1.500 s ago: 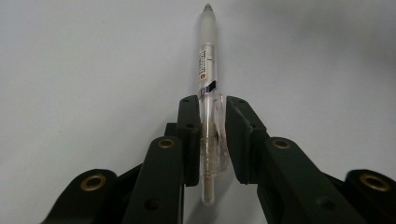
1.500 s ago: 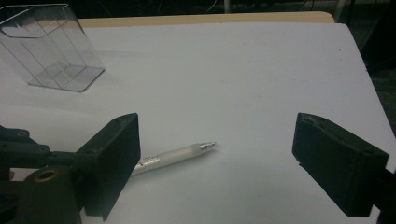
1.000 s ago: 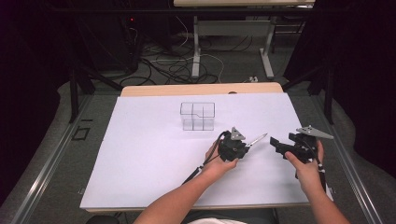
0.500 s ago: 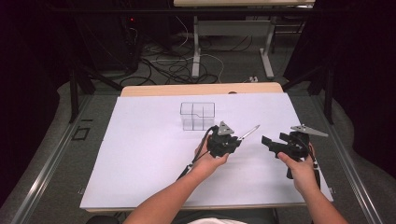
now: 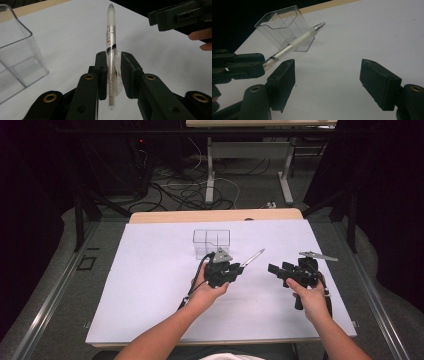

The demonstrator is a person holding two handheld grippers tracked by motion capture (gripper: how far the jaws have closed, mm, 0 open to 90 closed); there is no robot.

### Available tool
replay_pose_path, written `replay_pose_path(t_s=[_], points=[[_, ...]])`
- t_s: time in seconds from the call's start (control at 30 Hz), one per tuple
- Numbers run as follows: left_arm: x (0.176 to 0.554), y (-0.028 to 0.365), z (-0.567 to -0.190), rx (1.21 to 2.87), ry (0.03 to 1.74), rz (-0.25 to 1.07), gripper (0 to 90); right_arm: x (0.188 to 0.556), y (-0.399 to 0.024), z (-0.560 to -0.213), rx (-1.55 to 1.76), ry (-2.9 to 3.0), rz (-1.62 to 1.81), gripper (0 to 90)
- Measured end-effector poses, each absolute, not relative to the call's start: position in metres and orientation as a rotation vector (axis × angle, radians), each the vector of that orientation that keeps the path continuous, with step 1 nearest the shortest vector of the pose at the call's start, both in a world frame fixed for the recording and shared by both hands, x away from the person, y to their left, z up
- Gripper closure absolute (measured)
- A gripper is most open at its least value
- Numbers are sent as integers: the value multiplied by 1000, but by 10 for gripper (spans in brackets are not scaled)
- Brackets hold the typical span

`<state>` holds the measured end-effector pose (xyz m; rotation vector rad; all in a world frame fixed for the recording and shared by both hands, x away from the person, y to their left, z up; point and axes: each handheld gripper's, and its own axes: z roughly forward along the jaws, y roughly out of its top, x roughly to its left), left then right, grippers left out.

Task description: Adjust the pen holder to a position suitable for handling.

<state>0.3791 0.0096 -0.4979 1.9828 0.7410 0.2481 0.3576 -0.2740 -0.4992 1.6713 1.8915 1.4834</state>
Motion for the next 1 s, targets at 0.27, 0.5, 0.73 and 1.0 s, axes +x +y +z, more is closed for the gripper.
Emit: replay_pose_path(t_s=[0.27, 0.5, 0.73, 1.0], points=[[377, 40, -491, 1918, 796, 257, 763, 370, -248, -492, 1741, 1923, 1622, 321], [377, 68, -488, 1821, 866, 228, 763, 382, -225, -484, 1806, 1944, 1689, 372], [380, 95, -482, 1734, 934, 222, 763, 399, -202, -472, 1804, 1952, 1765, 426], [381, 108, -477, 1672, 955, 244, 763, 416, -171, -463, 1791, 1968, 1802, 465]])
